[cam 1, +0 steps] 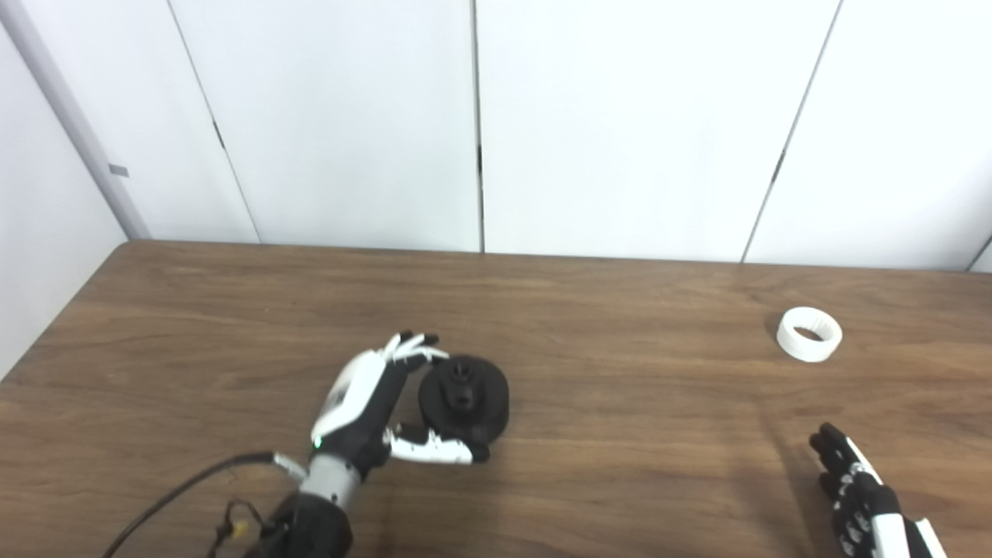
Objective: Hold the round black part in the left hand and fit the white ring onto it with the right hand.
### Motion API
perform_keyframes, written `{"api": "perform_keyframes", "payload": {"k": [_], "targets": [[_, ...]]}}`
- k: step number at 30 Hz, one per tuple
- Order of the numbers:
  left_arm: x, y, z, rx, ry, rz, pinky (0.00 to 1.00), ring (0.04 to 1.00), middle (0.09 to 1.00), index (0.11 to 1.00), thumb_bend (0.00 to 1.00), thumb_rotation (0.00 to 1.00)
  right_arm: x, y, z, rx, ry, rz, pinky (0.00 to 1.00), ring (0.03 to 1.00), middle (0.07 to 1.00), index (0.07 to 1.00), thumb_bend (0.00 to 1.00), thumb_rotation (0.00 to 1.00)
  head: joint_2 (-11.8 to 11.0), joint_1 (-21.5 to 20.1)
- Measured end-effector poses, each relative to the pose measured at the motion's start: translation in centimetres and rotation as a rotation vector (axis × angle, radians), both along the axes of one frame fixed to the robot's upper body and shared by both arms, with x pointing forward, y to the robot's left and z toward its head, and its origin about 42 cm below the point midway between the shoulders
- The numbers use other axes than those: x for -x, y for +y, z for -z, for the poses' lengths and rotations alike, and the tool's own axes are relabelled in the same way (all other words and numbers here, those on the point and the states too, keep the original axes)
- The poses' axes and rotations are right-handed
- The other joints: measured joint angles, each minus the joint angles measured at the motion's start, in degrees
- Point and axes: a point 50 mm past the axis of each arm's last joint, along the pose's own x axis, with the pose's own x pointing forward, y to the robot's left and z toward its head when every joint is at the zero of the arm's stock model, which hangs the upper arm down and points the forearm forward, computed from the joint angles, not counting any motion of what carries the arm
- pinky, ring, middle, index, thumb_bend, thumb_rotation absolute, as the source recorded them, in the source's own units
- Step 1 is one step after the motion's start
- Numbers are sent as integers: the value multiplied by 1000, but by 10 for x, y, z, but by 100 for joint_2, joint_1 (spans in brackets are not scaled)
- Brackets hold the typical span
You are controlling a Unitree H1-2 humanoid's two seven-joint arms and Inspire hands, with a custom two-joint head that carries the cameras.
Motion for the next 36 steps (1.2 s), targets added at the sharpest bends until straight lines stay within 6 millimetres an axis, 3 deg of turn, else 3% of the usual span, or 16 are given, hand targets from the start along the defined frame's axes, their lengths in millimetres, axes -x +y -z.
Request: {"api": "perform_keyframes", "payload": {"k": [10,21,36], "targets": [[30,-36,20,46,47,53,1000,1000,915,484,518,68,0,4,-6,10,11,-1,1000,1000,933,914,663,1000,211,-141],[40,-53,31,-10,20,90,1000,1000,896,485,520,65,0,11,-20,24,10,3,1000,987,916,906,697,1000,554,-369],[41,-51,48,-15,9,108,1000,1000,896,486,520,61,-2,21,-28,39,35,4,1000,980,916,913,687,1000,826,-528]]}}
